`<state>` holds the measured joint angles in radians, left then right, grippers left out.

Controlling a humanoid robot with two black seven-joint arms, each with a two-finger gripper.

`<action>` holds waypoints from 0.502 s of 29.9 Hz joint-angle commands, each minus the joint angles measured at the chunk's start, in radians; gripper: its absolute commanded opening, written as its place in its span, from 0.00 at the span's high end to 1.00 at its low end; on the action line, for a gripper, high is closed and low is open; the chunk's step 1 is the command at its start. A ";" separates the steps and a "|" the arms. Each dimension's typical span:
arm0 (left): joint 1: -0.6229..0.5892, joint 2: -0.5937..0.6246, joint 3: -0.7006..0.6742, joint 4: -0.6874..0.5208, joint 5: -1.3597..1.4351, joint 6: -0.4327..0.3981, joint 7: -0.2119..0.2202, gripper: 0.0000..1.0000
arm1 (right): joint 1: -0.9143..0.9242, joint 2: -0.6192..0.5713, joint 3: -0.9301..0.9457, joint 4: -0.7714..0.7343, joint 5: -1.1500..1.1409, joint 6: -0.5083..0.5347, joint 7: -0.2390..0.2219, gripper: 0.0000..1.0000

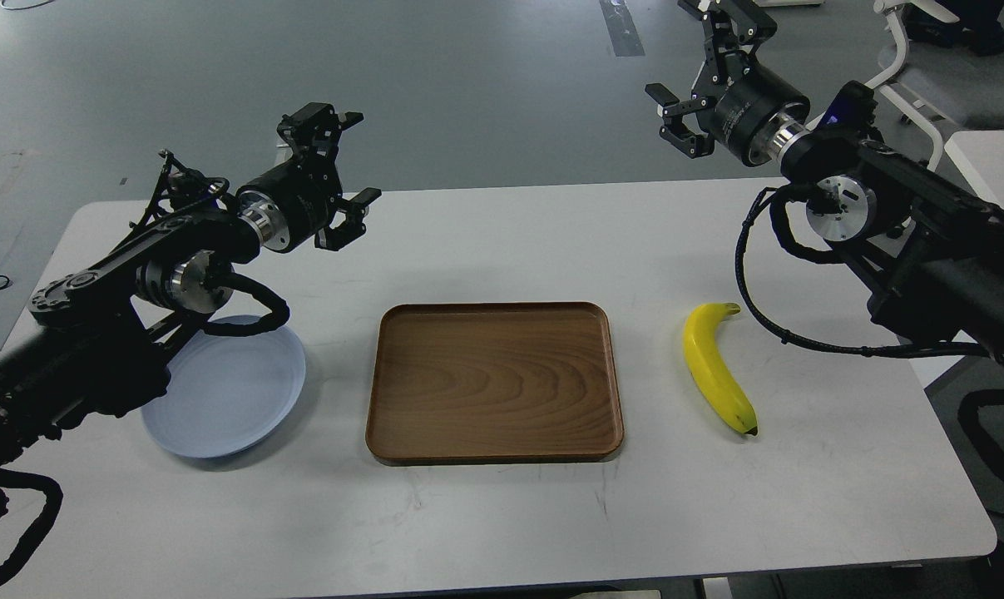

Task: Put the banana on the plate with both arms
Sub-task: 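Raise the left gripper and move it toward the light blue plate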

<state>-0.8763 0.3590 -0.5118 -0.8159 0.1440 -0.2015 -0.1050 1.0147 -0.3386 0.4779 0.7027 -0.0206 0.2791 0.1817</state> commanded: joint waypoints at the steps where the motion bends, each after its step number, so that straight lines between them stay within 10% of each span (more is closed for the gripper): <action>1: 0.042 0.009 -0.051 -0.026 0.008 -0.054 -0.022 0.02 | -0.025 -0.008 0.004 0.004 0.050 0.029 -0.044 0.00; 15: 0.057 0.003 -0.088 -0.025 0.008 -0.009 -0.133 0.02 | -0.035 -0.020 -0.021 0.035 0.045 0.058 -0.045 0.00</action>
<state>-0.8205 0.3651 -0.5984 -0.8411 0.1433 -0.2255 -0.2022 0.9802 -0.3572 0.4574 0.7348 0.0250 0.3376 0.1364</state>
